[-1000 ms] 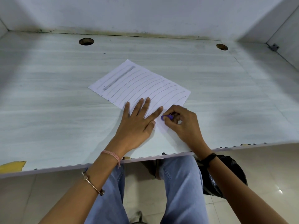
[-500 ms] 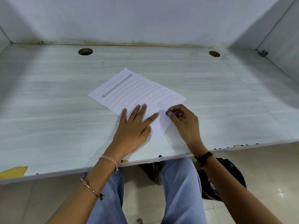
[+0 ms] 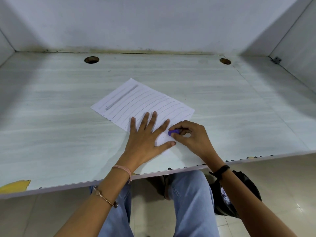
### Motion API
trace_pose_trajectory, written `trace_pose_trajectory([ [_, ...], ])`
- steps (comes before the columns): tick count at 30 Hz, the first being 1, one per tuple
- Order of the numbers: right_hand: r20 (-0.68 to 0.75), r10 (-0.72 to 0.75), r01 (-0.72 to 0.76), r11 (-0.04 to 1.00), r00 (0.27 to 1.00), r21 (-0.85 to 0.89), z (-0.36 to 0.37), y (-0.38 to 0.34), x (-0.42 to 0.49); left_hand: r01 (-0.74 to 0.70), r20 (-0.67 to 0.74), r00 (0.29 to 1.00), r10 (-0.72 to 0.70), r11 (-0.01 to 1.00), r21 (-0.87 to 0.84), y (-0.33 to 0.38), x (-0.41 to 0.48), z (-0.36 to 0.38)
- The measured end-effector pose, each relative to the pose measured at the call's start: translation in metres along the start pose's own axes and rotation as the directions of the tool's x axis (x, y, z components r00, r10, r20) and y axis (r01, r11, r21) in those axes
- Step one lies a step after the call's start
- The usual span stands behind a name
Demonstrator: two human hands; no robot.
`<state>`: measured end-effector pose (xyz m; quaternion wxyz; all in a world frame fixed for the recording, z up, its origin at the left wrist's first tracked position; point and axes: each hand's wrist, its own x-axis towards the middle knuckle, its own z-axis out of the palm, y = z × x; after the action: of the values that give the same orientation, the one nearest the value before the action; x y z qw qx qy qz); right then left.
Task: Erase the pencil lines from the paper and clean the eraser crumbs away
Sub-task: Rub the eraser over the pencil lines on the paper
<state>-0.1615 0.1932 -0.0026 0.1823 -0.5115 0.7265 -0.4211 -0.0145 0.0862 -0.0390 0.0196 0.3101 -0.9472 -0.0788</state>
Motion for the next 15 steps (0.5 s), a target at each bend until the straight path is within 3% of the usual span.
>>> trace_pose_trajectory([
  [2, 0.044, -0.055, 0.057, 0.997, 0.998, -0.051, 0.002, -0.001, 0.000, -0.002, -0.005, 1.000, 0.002, 1.000, 0.007, -0.001, 0.001, 0.002],
  [6, -0.073, -0.030, 0.025, 0.997, 0.997, -0.071, 0.003, -0.001, 0.011, 0.000, -0.014, 1.000, 0.000, 1.000, -0.004, -0.002, 0.002, 0.002],
  [10, 0.079, -0.066, 0.075, 0.991, 0.995, -0.114, 0.003, -0.006, 0.008, -0.004, -0.024, 1.000, 0.004, 1.000, 0.001, -0.001, 0.001, 0.003],
  [13, -0.027, -0.061, 0.057, 0.992, 0.998, -0.116, -0.001, -0.003, 0.016, -0.002, -0.026, 1.000, 0.001, 1.000, -0.012, -0.002, 0.001, 0.003],
  [15, 0.000, -0.051, 0.051, 0.992, 0.999, -0.112, -0.002, -0.006, 0.017, 0.001, -0.028, 1.000, -0.001, 1.000, -0.012, -0.001, 0.001, 0.003],
])
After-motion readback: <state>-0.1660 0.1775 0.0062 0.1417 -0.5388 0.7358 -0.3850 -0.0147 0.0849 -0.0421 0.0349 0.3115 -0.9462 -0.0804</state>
